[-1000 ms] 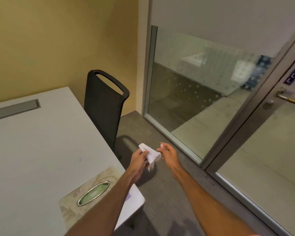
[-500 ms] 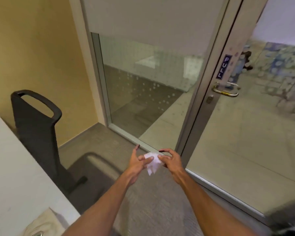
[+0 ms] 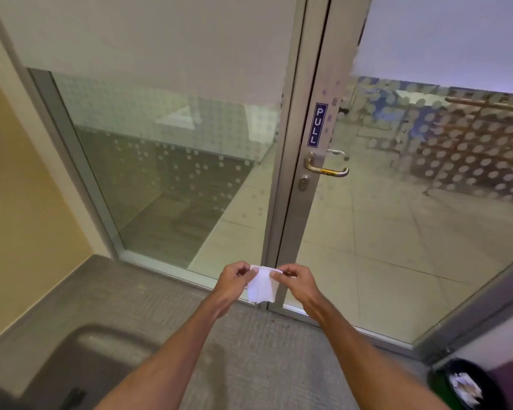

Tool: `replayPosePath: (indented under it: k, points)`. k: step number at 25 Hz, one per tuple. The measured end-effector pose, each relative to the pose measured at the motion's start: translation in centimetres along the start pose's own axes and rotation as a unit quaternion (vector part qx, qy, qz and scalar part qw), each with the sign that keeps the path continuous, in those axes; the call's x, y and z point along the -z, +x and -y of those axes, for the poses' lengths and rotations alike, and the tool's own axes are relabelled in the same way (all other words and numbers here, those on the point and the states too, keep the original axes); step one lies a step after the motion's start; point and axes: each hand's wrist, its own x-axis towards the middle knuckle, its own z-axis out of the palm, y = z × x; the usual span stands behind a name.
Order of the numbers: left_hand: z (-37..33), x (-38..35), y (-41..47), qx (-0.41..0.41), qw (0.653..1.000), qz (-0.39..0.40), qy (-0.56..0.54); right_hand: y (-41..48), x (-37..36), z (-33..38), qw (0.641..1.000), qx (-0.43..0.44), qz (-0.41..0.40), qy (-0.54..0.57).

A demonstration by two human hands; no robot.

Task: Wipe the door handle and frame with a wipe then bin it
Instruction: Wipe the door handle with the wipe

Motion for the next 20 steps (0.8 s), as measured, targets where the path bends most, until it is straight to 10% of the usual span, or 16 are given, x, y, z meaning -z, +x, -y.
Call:
replayPosePath:
  k: [16, 20]
  points:
    - [-9.0, -2.6, 19.6, -0.022, 0.997, 0.069, -0.041, 15.9, 3.0, 4.9, 0.948, -0.074, -0.085, 0.298]
    - [-13.1, -3.9, 24.3, -0.224, 0.942, -0.078, 0.236, 20.6, 6.7, 7.8, 0.954, -0.041, -0.184, 0.235]
